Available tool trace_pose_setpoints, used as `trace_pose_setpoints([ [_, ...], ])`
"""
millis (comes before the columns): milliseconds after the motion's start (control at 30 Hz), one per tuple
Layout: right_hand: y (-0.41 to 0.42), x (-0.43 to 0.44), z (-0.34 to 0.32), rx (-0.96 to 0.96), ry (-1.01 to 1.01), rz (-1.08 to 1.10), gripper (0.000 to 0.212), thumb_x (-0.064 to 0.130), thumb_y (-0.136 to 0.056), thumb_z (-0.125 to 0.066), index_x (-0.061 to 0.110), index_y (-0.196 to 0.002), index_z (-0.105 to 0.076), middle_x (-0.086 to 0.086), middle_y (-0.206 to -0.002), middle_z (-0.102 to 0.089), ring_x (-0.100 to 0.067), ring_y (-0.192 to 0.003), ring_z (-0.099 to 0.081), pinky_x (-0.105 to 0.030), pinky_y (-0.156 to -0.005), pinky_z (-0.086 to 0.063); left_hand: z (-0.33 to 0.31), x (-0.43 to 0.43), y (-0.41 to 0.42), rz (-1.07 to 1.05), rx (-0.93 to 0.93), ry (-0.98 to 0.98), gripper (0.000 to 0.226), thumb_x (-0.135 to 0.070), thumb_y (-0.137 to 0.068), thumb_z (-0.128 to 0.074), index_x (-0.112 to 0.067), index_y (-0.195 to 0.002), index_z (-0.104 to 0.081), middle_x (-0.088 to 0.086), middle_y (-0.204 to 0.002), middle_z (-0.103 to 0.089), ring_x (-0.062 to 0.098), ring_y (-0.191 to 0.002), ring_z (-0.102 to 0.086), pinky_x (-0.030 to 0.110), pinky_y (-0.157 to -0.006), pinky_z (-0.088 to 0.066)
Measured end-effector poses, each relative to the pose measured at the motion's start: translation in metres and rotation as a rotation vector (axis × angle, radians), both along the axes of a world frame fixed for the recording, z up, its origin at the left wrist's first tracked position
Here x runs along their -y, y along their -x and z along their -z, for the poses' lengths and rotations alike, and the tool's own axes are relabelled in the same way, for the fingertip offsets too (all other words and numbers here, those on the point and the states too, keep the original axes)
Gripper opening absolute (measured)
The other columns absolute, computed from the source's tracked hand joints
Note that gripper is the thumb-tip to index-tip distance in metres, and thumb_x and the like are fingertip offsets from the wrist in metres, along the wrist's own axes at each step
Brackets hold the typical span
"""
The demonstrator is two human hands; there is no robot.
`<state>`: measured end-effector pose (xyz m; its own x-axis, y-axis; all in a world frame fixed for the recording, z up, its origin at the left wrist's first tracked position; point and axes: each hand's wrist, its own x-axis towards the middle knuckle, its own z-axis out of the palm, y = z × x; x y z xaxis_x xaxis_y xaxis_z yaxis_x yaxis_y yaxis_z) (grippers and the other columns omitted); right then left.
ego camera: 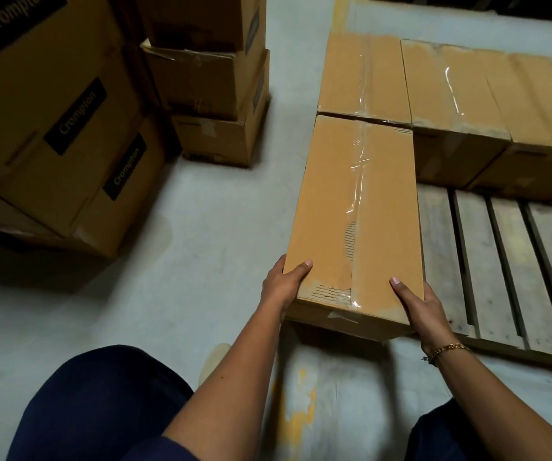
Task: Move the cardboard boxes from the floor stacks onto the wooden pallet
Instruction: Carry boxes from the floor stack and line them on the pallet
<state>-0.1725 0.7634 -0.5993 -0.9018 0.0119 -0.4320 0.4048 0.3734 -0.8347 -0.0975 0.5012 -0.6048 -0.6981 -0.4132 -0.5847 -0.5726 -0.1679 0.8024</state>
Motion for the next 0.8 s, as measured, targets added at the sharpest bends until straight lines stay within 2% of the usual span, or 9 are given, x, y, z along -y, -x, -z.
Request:
trace_pose_setpoints([
  [233,0.008,0.001,0.001,-0.006,0.01,-0.019,0.081,0.064,-0.075,-0.074,0.026,-0.143,-0.052,0.002,-0.131,-0.065,-0.023,-0.121,-0.06,-0.048,-0.11,-0.046,-0.006,-0.001,0.005,-0.003,0.002,0.026,0.074,-0.074,-0.068,-0.065,-0.035,-0.131,-0.062,-0.006,-0.124,-0.069,0.023,-0.116,-0.063,0.05,-0.104,-0.05],
  [333,0.011,0.002,0.0,-0.006,0.019,-0.019,0.089,0.071,-0.066,-0.075,0.028,-0.141,-0.054,0.002,-0.129,-0.066,-0.023,-0.118,-0.062,-0.048,-0.107,-0.048,-0.005,-0.001,0.007,-0.022,0.019,0.031,0.084,-0.077,-0.065,-0.066,-0.034,-0.137,-0.06,-0.006,-0.129,-0.068,0.023,-0.119,-0.062,0.05,-0.106,-0.049],
  [467,0.012,0.004,-0.002,0.001,0.027,-0.026,0.071,0.055,-0.081,-0.074,0.026,-0.142,-0.052,-0.002,-0.132,-0.065,-0.025,-0.12,-0.061,-0.05,-0.11,-0.046,-0.008,0.001,0.01,-0.012,0.062,0.065,0.086,-0.078,-0.066,-0.064,-0.032,-0.138,-0.059,-0.004,-0.133,-0.066,0.025,-0.122,-0.06,0.051,-0.106,-0.048],
  [567,0.014,0.003,-0.003,-0.002,0.004,-0.035,0.069,0.052,-0.086,-0.073,0.022,-0.144,-0.05,-0.004,-0.136,-0.062,-0.025,-0.121,-0.059,-0.049,-0.111,-0.045,-0.013,0.003,0.013,0.008,0.135,0.137,0.091,-0.078,-0.073,-0.064,-0.03,-0.149,-0.048,-0.001,-0.148,-0.055,0.029,-0.134,-0.051,0.049,-0.111,-0.042],
  [667,0.02,0.002,-0.008,-0.026,-0.03,-0.059,0.095,0.073,-0.073,-0.074,0.024,-0.149,-0.046,-0.002,-0.142,-0.059,-0.026,-0.125,-0.057,-0.051,-0.11,-0.044,-0.017,0.002,0.013,0.062,0.162,0.269,0.089,-0.075,-0.085,-0.059,-0.028,-0.157,-0.035,0.001,-0.158,-0.044,0.03,-0.143,-0.042,0.05,-0.113,-0.039],
  [800,0.028,0.003,-0.004,-0.022,-0.091,-0.058,0.109,0.087,-0.065,-0.068,0.027,-0.152,-0.041,-0.001,-0.148,-0.054,-0.027,-0.132,-0.053,-0.054,-0.112,-0.042,-0.029,-0.01,0.013,0.217,0.069,0.673,0.088,-0.069,-0.095,-0.046,-0.024,-0.162,-0.012,0.002,-0.169,-0.018,0.028,-0.154,-0.021,0.053,-0.12,-0.026],
])
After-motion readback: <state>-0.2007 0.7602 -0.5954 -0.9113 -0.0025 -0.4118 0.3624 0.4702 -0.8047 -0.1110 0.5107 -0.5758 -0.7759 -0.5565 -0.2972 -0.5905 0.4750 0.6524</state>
